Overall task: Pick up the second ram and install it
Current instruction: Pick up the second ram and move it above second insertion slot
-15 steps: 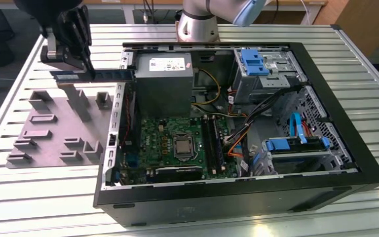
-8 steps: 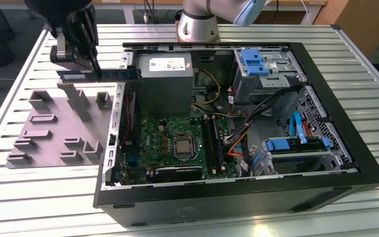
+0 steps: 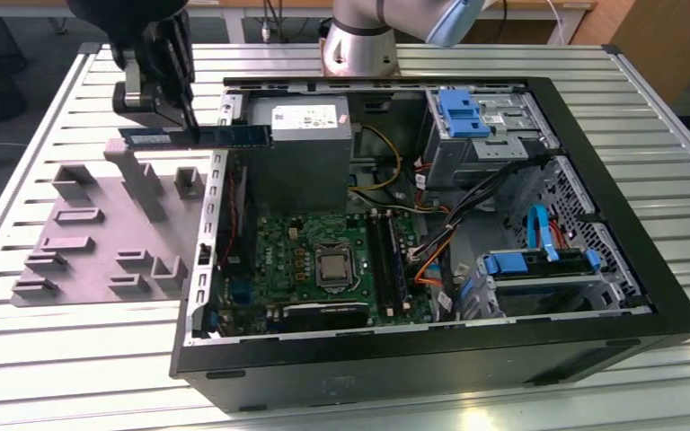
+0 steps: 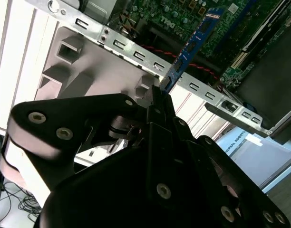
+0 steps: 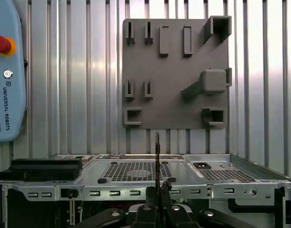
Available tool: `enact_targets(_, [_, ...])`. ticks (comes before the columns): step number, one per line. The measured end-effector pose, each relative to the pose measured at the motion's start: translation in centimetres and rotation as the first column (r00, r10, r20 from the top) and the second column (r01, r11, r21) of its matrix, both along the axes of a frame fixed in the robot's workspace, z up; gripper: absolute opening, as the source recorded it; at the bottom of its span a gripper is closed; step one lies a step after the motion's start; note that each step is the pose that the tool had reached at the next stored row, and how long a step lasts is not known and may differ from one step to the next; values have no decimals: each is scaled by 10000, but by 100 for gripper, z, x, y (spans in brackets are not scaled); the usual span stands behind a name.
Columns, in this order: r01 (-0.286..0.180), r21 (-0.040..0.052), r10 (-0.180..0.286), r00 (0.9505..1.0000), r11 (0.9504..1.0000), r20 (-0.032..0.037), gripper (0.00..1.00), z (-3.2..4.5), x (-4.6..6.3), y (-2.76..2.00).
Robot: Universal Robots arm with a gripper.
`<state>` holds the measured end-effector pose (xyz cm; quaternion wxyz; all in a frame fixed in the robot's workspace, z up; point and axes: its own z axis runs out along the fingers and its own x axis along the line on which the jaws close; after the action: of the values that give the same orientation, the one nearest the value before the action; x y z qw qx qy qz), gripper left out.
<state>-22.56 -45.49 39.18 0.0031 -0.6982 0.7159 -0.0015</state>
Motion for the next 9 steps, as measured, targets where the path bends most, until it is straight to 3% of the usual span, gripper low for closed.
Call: enact_targets(9, [0, 0, 0, 10000, 10000, 0, 14, 0, 137, 0])
